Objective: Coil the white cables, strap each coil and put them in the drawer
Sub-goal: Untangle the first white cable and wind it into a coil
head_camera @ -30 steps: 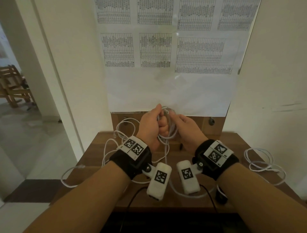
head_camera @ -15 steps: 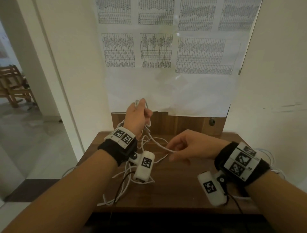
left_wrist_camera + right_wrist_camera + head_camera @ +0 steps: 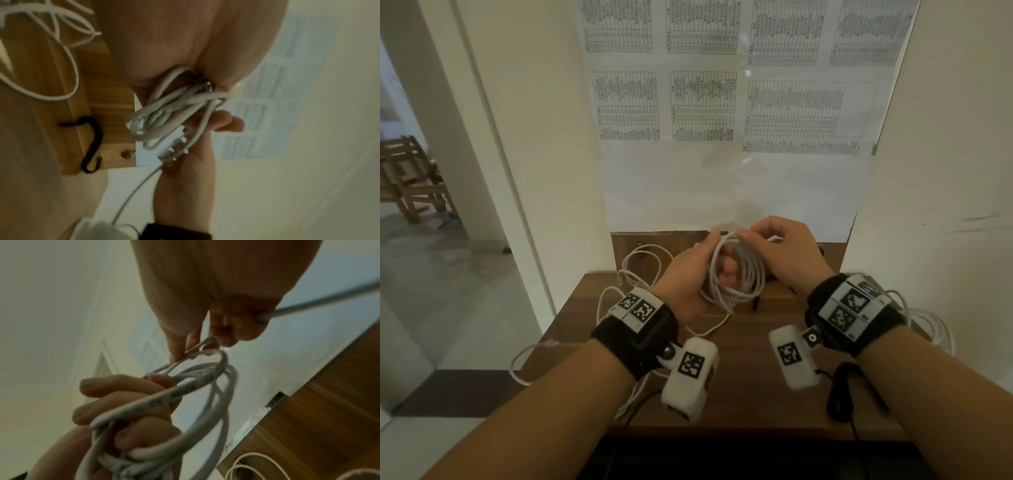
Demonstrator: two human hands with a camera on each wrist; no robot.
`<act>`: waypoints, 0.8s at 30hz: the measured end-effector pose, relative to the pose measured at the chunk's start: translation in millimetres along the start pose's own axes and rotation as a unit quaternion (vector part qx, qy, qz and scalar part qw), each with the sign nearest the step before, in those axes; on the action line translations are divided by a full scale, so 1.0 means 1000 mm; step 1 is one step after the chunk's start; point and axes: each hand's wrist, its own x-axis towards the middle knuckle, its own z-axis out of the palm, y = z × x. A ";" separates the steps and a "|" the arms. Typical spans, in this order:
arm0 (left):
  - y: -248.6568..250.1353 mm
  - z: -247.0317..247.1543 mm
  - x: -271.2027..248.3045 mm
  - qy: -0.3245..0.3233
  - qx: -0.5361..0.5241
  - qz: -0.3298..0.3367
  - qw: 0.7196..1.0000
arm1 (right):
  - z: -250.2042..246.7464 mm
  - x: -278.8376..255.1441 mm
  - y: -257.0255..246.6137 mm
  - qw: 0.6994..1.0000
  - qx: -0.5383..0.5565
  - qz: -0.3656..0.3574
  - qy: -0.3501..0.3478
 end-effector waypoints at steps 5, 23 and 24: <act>0.003 -0.006 0.000 -0.041 -0.034 0.012 0.999 | 0.007 -0.003 0.006 1.000 -0.002 0.011 0.007; 0.034 -0.036 0.027 0.264 0.093 0.182 0.943 | 0.008 -0.032 0.015 0.893 -0.364 -0.102 -0.245; 0.030 -0.036 0.028 0.266 0.129 0.179 0.938 | 0.008 -0.033 0.013 0.888 -0.370 -0.119 -0.248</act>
